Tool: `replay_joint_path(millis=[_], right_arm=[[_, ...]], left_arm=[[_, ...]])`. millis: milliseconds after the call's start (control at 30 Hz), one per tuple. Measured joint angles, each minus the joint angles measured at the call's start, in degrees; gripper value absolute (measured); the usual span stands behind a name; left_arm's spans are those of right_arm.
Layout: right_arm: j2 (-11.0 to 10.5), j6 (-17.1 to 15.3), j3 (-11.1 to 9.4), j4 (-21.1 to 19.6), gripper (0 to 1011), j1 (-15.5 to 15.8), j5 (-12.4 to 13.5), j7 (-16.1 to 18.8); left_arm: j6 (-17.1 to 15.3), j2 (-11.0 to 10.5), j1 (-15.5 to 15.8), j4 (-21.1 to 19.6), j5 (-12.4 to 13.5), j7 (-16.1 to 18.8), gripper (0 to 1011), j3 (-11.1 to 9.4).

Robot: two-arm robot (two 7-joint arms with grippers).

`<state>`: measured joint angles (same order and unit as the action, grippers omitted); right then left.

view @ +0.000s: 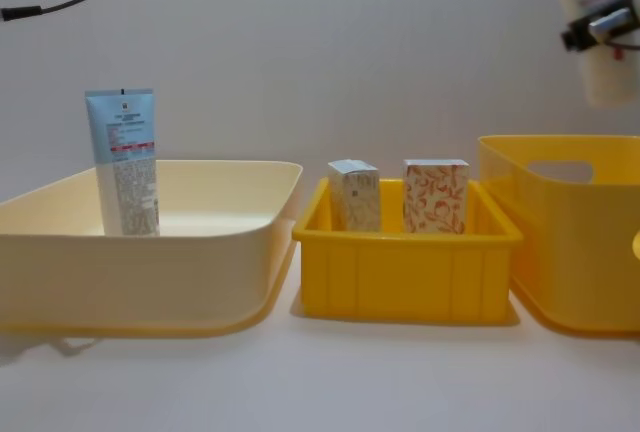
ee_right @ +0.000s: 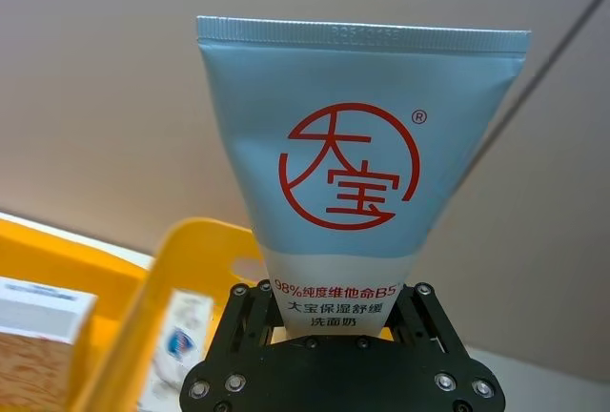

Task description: Bimanual collaborative sorting of washing and personal care products

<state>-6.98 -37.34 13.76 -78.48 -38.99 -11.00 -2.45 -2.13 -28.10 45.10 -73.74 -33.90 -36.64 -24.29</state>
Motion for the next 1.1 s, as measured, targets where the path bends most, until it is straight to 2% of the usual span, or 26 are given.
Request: replay_joint_path(millis=[167, 233, 267, 367, 400, 467, 500, 733, 1100], right_arm=[[-0.09, -3.83, -1.29, -0.22, 493, 0.44, -1.05, -1.8], [-0.11, -4.72, -1.61, -0.28, 546, 0.57, -1.28, -2.17], [-0.13, -5.44, -1.89, -0.32, 608, 0.68, -1.5, -2.48], [-0.16, -6.39, -2.22, -0.41, 668, 0.81, -1.73, -2.88], [-0.18, -6.92, -2.41, -0.44, 728, 0.9, -1.89, -3.15], [-0.2, -7.37, -2.57, -0.48, 760, 0.96, -2.02, -3.35], [-0.21, -7.77, -2.71, -0.51, 815, 1.01, -2.09, -3.54], [-0.25, -9.2, -3.24, -0.63, 1000, 1.24, -2.49, -4.13], [-0.29, -10.33, -3.66, -0.71, 1001, 1.4, -2.82, -4.62]], left_arm=[[0.0, 0.0, 0.0, 0.0, 0.0, 0.0, 1003, 0.0], [0.0, 0.0, 0.0, 0.0, 0.0, 0.0, 1002, 0.0], [0.0, 0.0, 0.0, 0.0, 0.0, 0.0, 1003, 0.0], [0.0, 0.0, 0.0, 0.0, 0.0, 0.0, 1003, 0.0], [0.0, 0.0, 0.0, 0.0, 0.0, 0.0, 1003, 0.0], [0.0, 0.0, 0.0, 0.0, 0.0, 0.0, 1003, 0.0], [0.0, -0.01, 0.0, 0.0, 0.0, 0.0, 1003, 0.0], [0.0, 0.0, 0.0, 0.0, 0.0, 0.0, 1003, 0.0], [0.0, 0.0, 0.0, 0.0, 0.0, 0.0, 1003, 0.0]])
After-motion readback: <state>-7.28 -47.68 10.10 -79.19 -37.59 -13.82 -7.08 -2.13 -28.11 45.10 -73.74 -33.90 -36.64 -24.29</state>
